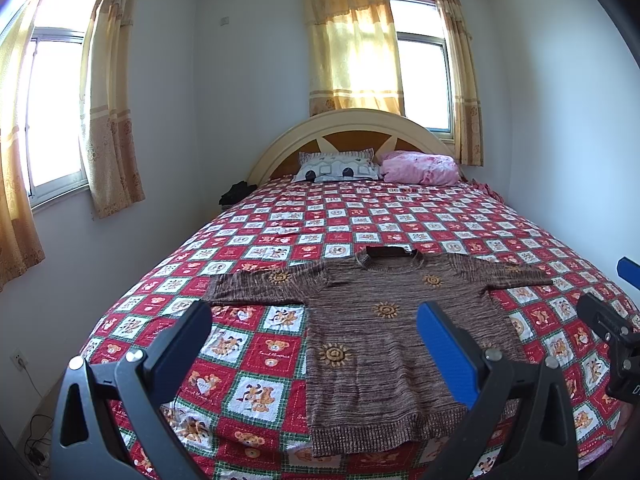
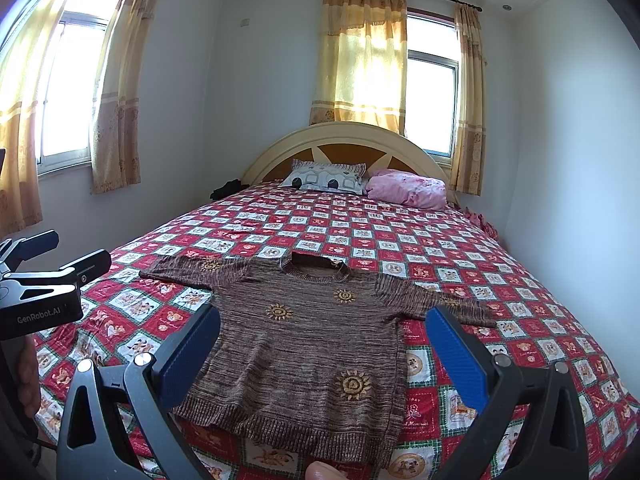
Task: Fold small clothes
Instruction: 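Lower the right tool to a sweater sleeve and close on its cuff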
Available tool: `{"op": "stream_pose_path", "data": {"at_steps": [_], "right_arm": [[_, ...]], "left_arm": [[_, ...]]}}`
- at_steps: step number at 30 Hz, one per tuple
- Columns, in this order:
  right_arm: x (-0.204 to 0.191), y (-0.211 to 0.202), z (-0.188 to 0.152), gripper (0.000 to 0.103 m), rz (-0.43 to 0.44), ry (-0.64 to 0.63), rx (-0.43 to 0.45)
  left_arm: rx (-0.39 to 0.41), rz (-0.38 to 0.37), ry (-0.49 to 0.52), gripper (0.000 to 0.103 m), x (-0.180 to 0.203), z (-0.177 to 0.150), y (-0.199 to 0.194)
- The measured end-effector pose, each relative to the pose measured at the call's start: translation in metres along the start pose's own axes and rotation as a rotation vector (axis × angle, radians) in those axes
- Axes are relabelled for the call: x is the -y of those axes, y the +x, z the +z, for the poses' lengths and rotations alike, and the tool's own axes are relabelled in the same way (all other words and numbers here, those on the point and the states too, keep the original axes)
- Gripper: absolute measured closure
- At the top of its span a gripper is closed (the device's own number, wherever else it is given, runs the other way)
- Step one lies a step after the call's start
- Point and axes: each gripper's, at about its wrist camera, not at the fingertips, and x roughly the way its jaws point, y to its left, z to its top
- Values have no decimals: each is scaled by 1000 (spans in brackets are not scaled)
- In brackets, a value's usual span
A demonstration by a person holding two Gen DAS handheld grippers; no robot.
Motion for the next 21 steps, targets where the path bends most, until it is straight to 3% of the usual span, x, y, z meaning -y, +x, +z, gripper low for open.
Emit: {"op": "stream_pose_path", "data": {"at_steps": [8, 21], "right_arm": [[0, 17, -8, 1, -4, 2, -47], [18, 83, -49, 1, -14, 42, -196]], "left_arm": [[-32, 2, 1, 0, -1, -7, 13], [-146, -40, 67, 0, 19, -39, 79]]}}
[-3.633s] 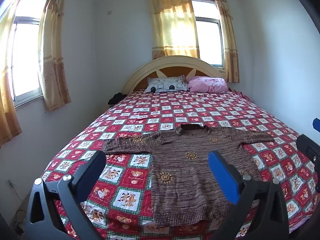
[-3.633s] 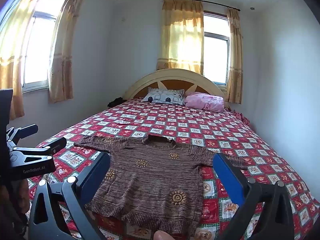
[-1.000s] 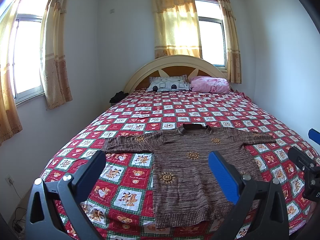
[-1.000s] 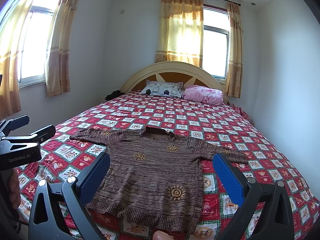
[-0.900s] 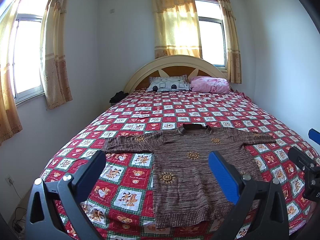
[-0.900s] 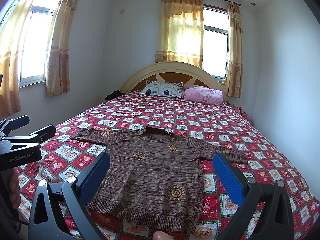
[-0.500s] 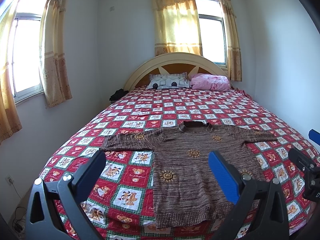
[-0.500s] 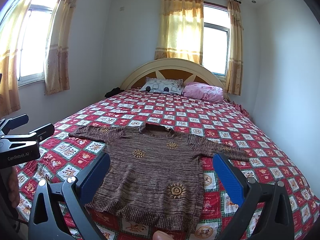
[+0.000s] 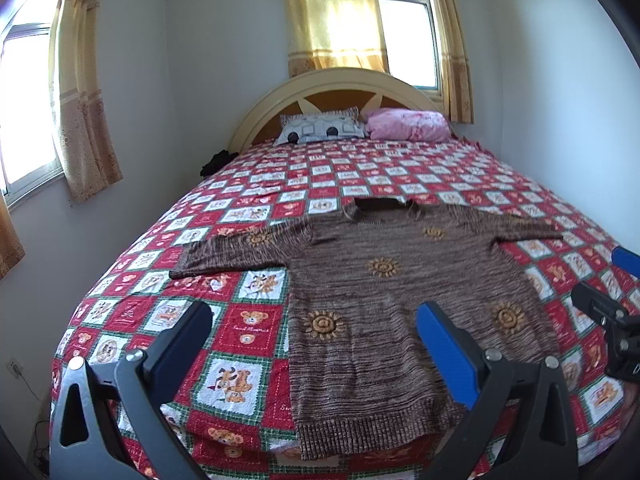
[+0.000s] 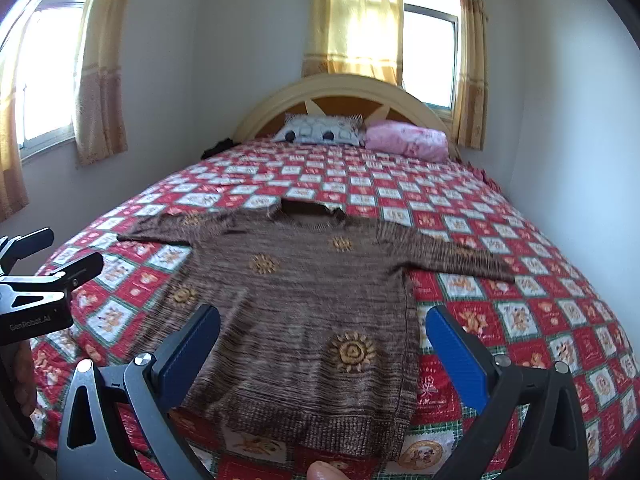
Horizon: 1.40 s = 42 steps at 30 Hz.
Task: Fold small clothes
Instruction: 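Lower the right tool to a sweater sleeve and close on its cuff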
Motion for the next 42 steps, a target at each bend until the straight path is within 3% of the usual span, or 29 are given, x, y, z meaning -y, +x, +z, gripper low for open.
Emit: {"op": "stream_pose_path", "data": {"at_steps": [9, 19, 22, 26, 34, 37, 40, 42], "right_arm": [[48, 63, -11, 1, -77, 54, -120], [138, 127, 0, 1, -186, 115, -226], [174, 149, 5, 1, -194, 188, -271], [216, 172, 11, 1, -235, 270, -287], [302, 208, 16, 2, -265, 493, -229], [325, 225, 16, 6, -273, 552, -243], [341, 245, 13, 22, -269, 596, -282], [347, 256, 10, 23, -265, 618, -303]], "left_arm": [[-113, -11, 65, 0, 14, -7, 74], [-138, 21, 108, 0, 9, 18, 149], [-152, 35, 106, 0, 7, 25, 172], [-169, 58, 92, 0, 3, 34, 204], [-211, 117, 27, 0, -17, 36, 257], [-247, 127, 5, 0, -25, 29, 270], [-276, 112, -18, 0, -29, 23, 278], [-288, 98, -41, 0, -33, 22, 281]]}}
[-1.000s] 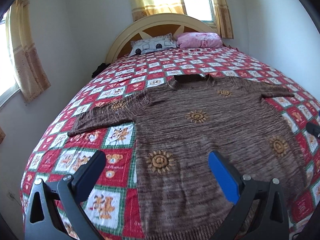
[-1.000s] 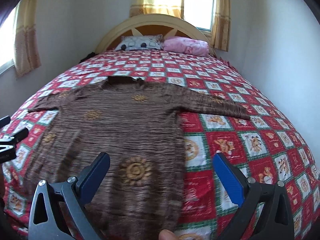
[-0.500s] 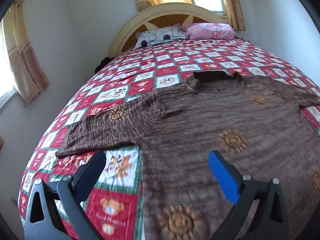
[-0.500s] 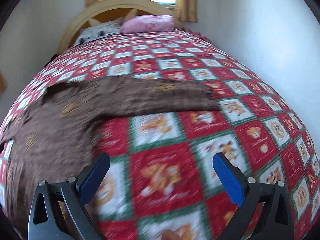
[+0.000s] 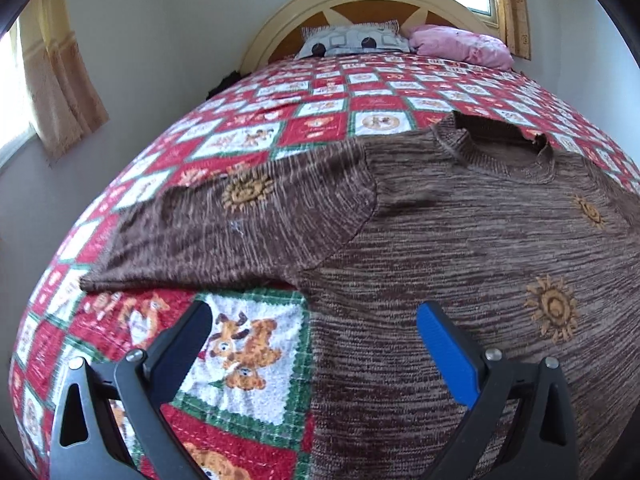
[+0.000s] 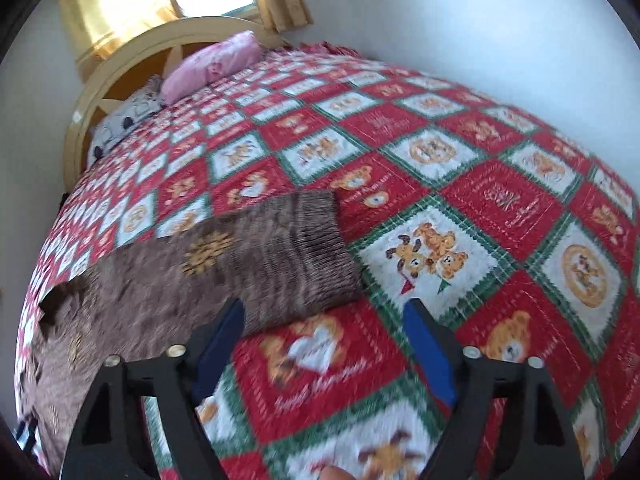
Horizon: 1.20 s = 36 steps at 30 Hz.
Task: Fold small clothes
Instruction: 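Lower the right tool to a sweater sleeve and close on its cuff, then fold the held sleeve across the sweater body with the right tool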
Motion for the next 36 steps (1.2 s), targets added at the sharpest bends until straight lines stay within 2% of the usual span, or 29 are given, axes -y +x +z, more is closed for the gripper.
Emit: {"op": "stream_pose_path", "data": {"at_steps": [4, 7, 11, 12, 13, 14, 15, 20, 26, 31, 36], "right_arm": [[-4, 14, 5, 24, -17, -16, -3], [-9, 23, 7, 36, -53, -37, -9], [-18, 31, 10, 62, -81, -118, -12], [-23, 32, 11, 76, -74, -149, -14], [-26, 31, 12, 83, -67, -166, -15], [-29, 31, 13, 90, -61, -176, -18], [-34, 31, 14, 92, -66, -190, -21], [-72, 15, 17, 92, -62, -282, 40], [-152, -13, 6, 93, -29, -478, 146], [-235, -29, -29, 93, 59, -668, 192], [-304, -27, -83, 93, 164, -819, 185]], "left_arm": [[-9, 3, 0, 0, 3, -2, 3], [-6, 13, 15, 0, 6, -3, 3], [-20, 15, 26, 0, 7, -3, 7], [-22, 12, 23, 0, 6, -3, 8], [-26, 11, 19, 0, 5, -3, 9], [-29, 9, 16, 0, 5, -3, 9], [-34, 11, 13, 0, 4, -3, 10], [-40, 2, 6, 0, 3, -4, 11], [-68, -41, -14, 0, -1, -5, 17], [-70, -63, -29, 0, -3, -6, 18], [-64, -65, -25, 0, -3, -6, 17]]}}
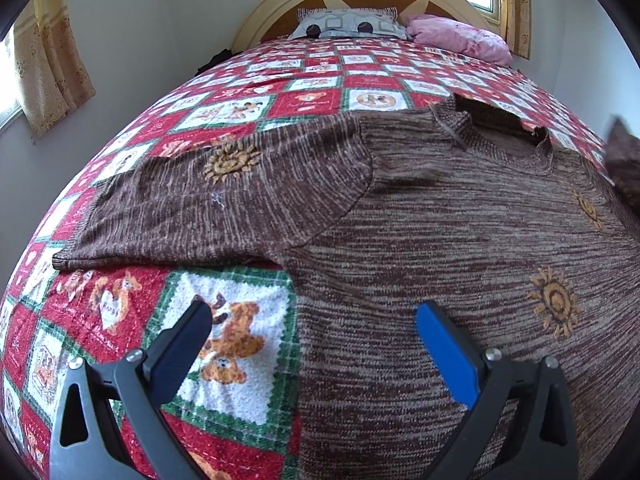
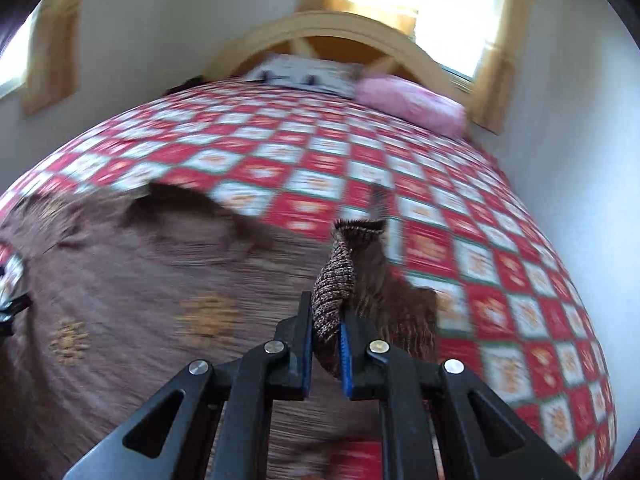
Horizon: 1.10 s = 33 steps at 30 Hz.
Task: Fold small clothes
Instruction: 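Fold the held sleeve across the sweater body with the right tool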
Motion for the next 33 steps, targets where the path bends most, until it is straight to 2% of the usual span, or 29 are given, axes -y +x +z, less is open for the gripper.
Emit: {"op": "stream_pose_path", "data": {"at_steps": [3, 4, 5, 6, 7, 8, 10, 14, 18, 21, 24, 26, 27, 33], "right_arm": [[-39, 13, -6, 92, 83, -38, -13], [-47, 17, -11, 90, 138, -42, -37], [-53, 20, -16, 78, 185, -41, -59], [-56, 21, -20, 53, 222, -37, -81], [-57, 15, -27, 43, 245, -32, -86], [-55, 9, -32, 38, 252, -30, -77], [-45, -8, -44, 38, 264, -26, -57], [3, -39, -72, 38, 209, 82, -30], [50, -55, -102, 38, 105, 216, -13], [71, -59, -124, 38, -9, 289, 5], [89, -58, -141, 38, -12, 378, 1], [100, -60, -144, 38, -10, 414, 3], [102, -61, -144, 38, -8, 421, 13], [93, -64, -145, 38, -5, 374, 32]], "left_arm": [[3, 3, 4, 0, 1, 0, 0], [2, 3, 4, 0, 1, 0, 0], [-1, -2, 5, 0, 1, 0, 0], [-9, -13, 5, 0, 0, 0, 2], [-16, -20, 3, 0, -1, 0, 1], [-29, -35, 5, 0, -1, 1, 1], [-52, -60, 16, 0, -1, 2, -2], [-38, -132, 39, 2, 16, 9, -23], [-9, -206, 106, 7, 64, 30, -46], [19, -220, 192, 8, 108, 42, -51], [-15, -243, 241, 23, 146, 51, -42], [-52, -268, 252, 36, 170, 56, -28], [-69, -279, 240, 39, 177, 58, -23], [-177, -389, 110, 40, 212, 62, 3]]}}
